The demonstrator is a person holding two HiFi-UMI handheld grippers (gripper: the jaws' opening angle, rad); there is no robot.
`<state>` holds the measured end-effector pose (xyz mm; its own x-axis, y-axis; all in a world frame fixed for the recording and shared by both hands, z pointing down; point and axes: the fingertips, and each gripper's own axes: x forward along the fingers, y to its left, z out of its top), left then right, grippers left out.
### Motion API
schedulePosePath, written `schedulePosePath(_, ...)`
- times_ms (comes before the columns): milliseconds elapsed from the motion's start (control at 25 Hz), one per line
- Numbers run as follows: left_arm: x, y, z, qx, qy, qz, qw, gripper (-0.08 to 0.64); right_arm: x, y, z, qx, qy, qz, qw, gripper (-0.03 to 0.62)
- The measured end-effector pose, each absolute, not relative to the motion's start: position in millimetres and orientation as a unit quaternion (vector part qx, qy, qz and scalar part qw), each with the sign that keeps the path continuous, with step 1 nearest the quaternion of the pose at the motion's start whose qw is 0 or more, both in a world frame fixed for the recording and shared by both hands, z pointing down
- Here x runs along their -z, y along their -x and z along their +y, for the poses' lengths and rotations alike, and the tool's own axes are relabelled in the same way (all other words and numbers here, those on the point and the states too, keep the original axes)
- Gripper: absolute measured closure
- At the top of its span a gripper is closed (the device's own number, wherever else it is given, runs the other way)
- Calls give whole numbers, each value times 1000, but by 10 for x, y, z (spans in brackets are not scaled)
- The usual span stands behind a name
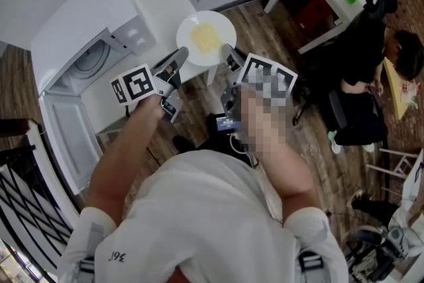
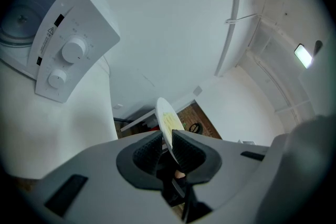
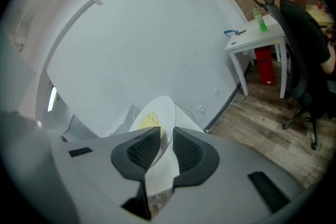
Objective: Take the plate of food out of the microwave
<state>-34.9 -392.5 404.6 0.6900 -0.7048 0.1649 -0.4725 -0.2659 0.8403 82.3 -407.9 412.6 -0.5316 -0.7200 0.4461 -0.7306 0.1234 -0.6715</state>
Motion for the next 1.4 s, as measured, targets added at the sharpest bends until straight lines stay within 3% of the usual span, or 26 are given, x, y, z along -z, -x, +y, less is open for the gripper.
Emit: schedulePosePath(1400, -4410, -16, -3719, 64, -812, -305, 494, 499, -4479, -1193, -3746, -458, -544, -703, -7, 515)
